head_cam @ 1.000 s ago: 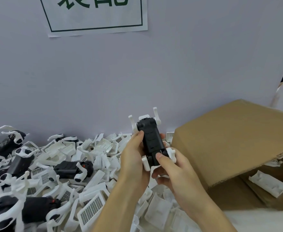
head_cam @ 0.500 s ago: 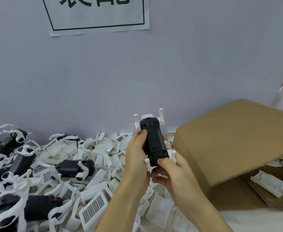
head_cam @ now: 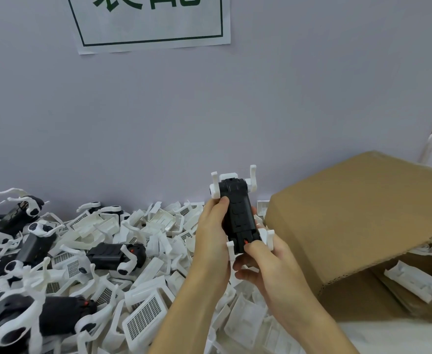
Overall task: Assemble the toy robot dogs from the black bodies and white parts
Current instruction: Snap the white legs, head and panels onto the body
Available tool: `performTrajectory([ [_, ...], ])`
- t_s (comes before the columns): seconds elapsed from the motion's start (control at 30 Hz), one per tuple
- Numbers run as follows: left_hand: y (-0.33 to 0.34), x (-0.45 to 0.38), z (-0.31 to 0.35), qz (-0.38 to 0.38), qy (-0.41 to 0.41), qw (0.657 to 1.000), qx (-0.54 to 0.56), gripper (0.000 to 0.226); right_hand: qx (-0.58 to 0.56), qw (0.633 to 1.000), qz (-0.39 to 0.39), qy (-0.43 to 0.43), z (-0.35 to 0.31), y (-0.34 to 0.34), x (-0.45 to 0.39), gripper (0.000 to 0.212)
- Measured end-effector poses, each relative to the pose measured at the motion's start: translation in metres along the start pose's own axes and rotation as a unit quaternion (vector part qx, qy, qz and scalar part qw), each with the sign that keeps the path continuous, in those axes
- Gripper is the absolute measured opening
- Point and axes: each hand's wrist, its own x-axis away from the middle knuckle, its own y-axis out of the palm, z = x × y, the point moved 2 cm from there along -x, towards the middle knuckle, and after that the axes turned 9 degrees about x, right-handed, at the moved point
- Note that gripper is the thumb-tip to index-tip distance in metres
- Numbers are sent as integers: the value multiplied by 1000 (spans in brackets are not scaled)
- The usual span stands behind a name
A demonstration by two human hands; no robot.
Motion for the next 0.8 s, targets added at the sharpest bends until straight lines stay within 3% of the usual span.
performTrajectory([
  [0.47,-1,-2,-3,-2,4,1000,-24,31,1,1000,17,4,1,-1,-2,19],
  [0.63,0,-1,-1,-7,14,1000,-20,34,-38,999,-18,3,-2,0,0,19],
  [0.8,1,-1,-1,-5,9,1000,-14,35,6,1000,-2,3,-1,0,0,24],
])
